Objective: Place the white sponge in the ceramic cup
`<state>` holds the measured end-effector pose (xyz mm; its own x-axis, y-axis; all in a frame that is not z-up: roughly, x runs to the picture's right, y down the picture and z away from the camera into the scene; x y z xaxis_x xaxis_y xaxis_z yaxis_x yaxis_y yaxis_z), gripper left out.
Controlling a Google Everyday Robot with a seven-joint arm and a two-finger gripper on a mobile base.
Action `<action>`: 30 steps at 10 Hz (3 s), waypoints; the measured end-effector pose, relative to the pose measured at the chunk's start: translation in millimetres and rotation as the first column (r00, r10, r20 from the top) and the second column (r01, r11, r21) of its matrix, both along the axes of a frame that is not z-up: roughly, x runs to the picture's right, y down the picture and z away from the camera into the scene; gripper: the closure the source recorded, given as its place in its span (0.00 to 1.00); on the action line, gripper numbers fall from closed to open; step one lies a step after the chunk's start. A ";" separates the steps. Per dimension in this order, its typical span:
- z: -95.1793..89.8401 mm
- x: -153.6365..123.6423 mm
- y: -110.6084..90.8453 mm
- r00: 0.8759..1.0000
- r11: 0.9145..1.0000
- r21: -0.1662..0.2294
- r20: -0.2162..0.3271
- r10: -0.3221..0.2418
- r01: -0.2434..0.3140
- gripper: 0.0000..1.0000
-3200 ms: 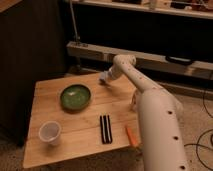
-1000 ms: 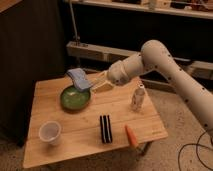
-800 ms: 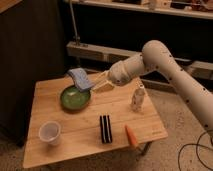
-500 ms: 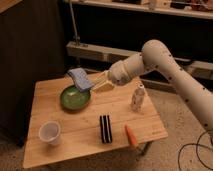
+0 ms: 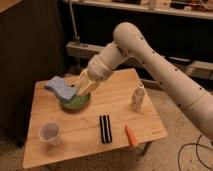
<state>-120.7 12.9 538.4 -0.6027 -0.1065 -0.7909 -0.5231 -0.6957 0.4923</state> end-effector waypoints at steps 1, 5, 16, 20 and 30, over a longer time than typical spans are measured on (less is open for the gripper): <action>-2.8 -1.7 5.3 1.000 1.000 0.007 -0.013 -0.022 0.022 1.00; 19.2 -8.4 43.5 0.995 0.997 -0.011 -0.055 -0.083 0.083 1.00; 106.8 -83.3 114.2 0.988 0.993 -0.086 -0.141 0.068 -0.081 1.00; 116.9 -90.9 125.3 0.993 0.997 -0.068 -0.111 0.039 -0.047 1.00; 133.8 -77.0 158.5 0.983 0.998 -0.031 -0.172 -0.058 0.054 0.57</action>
<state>-197.7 171.4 672.3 -0.7357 -0.0883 -0.6715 -0.4661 -0.6533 0.5966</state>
